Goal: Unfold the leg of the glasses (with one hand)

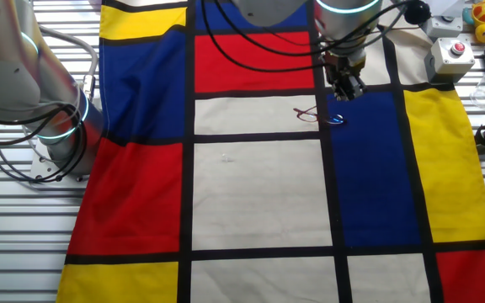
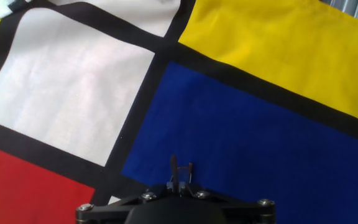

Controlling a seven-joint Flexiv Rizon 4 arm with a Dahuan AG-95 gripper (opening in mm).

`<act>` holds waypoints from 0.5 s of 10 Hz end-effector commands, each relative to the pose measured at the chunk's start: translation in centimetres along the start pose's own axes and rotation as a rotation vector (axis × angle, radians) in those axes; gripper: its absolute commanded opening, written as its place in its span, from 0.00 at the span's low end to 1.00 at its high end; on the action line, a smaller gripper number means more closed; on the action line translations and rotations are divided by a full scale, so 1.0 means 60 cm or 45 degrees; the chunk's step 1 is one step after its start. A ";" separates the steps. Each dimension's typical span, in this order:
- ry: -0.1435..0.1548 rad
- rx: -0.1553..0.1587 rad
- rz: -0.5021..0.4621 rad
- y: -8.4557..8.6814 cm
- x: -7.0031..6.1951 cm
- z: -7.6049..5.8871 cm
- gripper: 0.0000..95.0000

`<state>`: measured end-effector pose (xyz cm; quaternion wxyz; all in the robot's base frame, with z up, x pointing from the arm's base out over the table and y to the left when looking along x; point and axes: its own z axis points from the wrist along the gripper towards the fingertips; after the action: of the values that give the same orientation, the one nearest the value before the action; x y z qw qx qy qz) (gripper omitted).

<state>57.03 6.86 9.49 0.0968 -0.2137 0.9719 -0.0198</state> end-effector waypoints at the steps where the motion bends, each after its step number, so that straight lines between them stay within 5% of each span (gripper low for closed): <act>1: 0.006 -0.003 0.001 0.003 0.000 -0.005 0.00; 5: 0.025 -0.007 0.007 0.011 -0.001 -0.020 0.00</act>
<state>56.52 7.45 10.67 0.0863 -0.2111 0.9735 -0.0192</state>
